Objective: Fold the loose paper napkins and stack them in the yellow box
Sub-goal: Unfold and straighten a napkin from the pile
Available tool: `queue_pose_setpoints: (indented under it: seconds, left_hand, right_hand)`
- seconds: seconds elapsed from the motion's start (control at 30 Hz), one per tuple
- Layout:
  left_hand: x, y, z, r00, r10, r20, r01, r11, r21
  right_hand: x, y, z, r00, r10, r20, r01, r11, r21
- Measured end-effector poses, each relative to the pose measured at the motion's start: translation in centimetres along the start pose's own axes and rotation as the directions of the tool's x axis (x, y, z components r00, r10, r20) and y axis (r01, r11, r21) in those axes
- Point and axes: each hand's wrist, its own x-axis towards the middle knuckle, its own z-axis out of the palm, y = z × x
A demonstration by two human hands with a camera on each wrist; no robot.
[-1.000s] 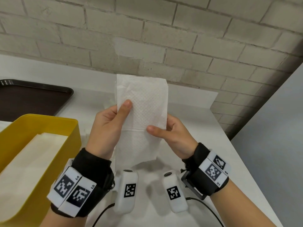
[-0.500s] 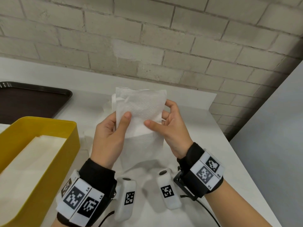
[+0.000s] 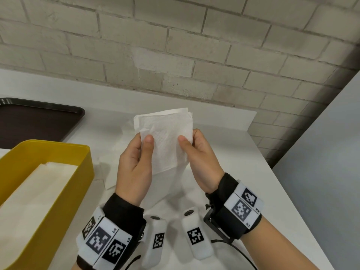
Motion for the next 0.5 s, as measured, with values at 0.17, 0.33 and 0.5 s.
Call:
queue_pose_setpoints:
  seconds: [0.17, 0.33, 0.5]
  left_hand:
    - [0.0, -0.2, 0.0, 1.000, -0.005, -0.031, 0.005, 1.000, 0.012]
    - [0.6, -0.6, -0.9, 0.984, -0.011, -0.176, 0.015, 1.000, 0.019]
    - [0.6, -1.1, -1.6, 0.991, -0.094, -0.098, 0.089, 0.995, -0.053]
  right_hand:
    - [-0.1, 0.2, 0.4, 1.000, 0.002, -0.011, -0.002, 1.000, -0.017]
    - [-0.6, 0.6, 0.2, 0.997, 0.043, 0.070, -0.046, 0.998, 0.040]
    - [-0.5, 1.4, 0.4, 0.999, 0.039, -0.013, -0.040, 0.995, -0.094]
